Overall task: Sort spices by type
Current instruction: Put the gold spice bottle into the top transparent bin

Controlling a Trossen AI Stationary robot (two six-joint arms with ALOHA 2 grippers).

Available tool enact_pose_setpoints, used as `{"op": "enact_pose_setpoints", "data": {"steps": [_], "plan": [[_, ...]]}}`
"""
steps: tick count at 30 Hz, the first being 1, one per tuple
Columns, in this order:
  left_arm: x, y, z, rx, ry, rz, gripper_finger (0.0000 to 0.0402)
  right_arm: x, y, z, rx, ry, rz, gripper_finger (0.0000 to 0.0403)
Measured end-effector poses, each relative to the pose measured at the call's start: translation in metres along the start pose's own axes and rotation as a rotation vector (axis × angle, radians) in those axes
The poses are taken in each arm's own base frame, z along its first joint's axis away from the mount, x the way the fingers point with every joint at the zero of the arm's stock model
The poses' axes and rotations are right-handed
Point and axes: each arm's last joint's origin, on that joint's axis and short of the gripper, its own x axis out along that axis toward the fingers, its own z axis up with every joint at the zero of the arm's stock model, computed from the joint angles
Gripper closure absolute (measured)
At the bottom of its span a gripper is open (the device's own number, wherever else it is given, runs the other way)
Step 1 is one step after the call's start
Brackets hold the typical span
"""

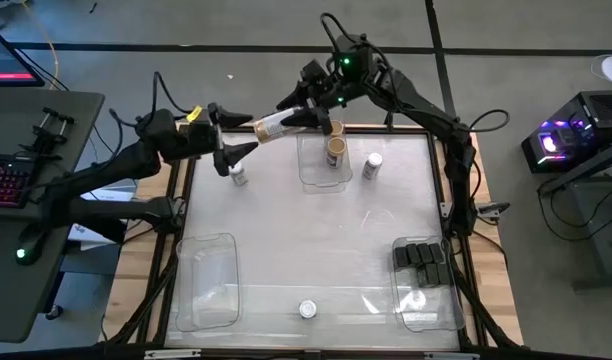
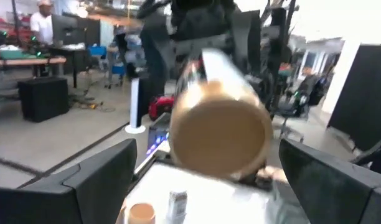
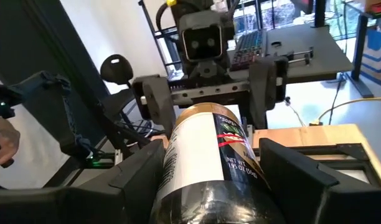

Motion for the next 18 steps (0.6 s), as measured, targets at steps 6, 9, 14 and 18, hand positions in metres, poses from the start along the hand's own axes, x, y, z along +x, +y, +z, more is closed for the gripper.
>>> {"op": "enact_pose_setpoints", "data": {"steps": [6, 9, 14, 18], "plan": [[0.008, -0.005, -0.001, 0.000, -0.014, -0.031, 0.0021, 0.000, 0.000, 0.000, 0.003, 0.003, 0.000, 0.0159], [0.012, -0.005, -0.003, 0.005, -0.009, -0.022, 0.0021, -0.001, -0.001, 0.000, 0.003, 0.002, -0.003, 0.0159], [0.017, -0.004, -0.004, 0.018, -0.024, -0.004, 0.0021, 0.000, 0.000, 0.000, 0.002, 0.002, 0.001, 0.0159], [0.018, -0.004, 0.000, 0.047, -0.070, 0.004, 0.0021, 0.002, 0.002, 0.000, 0.002, 0.004, 0.006, 0.0159]]}}
